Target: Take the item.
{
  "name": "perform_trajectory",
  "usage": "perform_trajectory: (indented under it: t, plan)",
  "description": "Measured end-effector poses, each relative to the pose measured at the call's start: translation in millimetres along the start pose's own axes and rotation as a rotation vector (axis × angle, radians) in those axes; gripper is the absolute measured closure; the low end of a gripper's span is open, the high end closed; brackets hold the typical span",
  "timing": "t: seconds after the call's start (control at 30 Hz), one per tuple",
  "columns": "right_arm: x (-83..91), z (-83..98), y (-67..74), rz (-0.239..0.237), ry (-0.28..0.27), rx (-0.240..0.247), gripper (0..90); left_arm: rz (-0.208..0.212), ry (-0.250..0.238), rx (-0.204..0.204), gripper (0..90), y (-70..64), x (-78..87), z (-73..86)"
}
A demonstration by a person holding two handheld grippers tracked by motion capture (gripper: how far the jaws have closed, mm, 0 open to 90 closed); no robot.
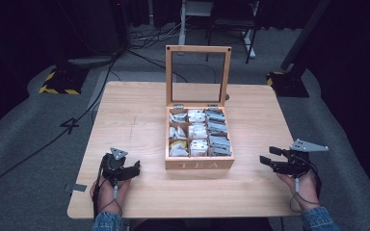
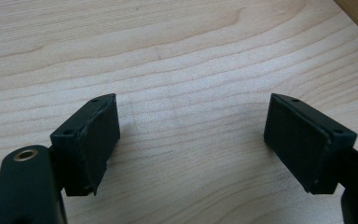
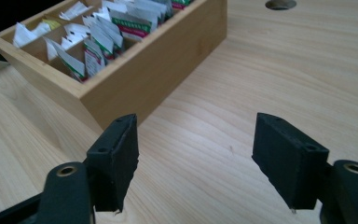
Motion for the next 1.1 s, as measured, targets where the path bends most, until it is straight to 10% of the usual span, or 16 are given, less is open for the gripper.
perform_trajectory:
  t: [0.77,1.1]
  plan:
    - [-31.6,-66.7,28.9,-0.119,0.021,0.069,42.0,0.0,0.002,0.0,18.8,-0.7,4.2,3.0]
    - [-60.2,-93.1,63.5,-0.18,0.054,0.187,42.4,-0.002,0.001,0.004,18.8,0.3,2.2,1.6]
Point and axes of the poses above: each handheld gripper's, and its own axes: x roughly backward along the jaws, z roughly out of its underside, y roughly to its left, the point moved 2 cm from there along -x, roughly forward along the jaws, and after that the axes turned 11 degrees about -y, right-handed, at the moved point
